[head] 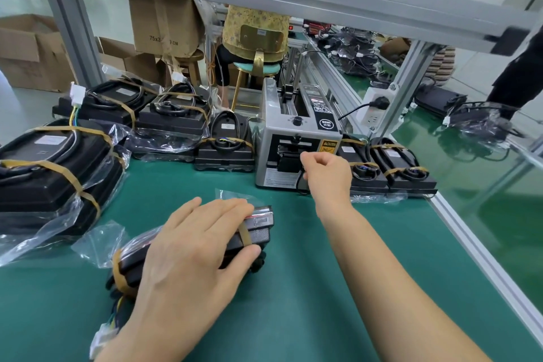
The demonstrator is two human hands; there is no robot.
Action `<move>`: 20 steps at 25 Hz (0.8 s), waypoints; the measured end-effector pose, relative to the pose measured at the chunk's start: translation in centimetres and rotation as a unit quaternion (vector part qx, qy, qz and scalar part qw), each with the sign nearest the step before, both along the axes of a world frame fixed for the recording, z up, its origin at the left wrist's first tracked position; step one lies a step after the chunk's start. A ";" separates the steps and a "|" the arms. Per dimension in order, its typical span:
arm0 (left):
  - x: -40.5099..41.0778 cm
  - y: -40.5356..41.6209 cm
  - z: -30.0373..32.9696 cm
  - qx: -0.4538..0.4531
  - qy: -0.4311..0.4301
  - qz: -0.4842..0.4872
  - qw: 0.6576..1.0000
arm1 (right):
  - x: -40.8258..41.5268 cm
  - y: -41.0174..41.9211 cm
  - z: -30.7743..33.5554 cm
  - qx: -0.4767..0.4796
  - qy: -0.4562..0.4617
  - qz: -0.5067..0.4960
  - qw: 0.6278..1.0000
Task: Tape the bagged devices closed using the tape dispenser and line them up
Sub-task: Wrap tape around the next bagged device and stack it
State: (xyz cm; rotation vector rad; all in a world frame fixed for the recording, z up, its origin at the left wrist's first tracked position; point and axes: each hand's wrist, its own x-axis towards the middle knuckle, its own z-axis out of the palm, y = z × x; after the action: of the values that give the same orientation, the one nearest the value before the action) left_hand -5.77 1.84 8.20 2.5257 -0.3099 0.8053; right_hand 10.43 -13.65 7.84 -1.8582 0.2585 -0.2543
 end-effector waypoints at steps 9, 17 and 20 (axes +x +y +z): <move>-0.4 -0.2 0.0 -0.017 -0.009 -0.002 1.000 | 1.7 1.5 0.2 0.008 0.039 -0.059 0.997; -0.4 -0.4 0.1 -0.044 0.013 0.022 0.999 | -5.1 1.4 2.8 0.114 0.049 0.132 0.984; -0.5 -0.6 0.1 -0.054 0.019 0.032 0.998 | -9.9 0.8 2.5 0.097 -0.010 0.183 0.978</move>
State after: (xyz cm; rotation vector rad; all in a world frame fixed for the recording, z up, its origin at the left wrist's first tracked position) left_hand -6.24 1.28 8.32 2.4567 -0.1693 0.7754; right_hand 0.57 -12.80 10.35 -1.6720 -0.0734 0.0055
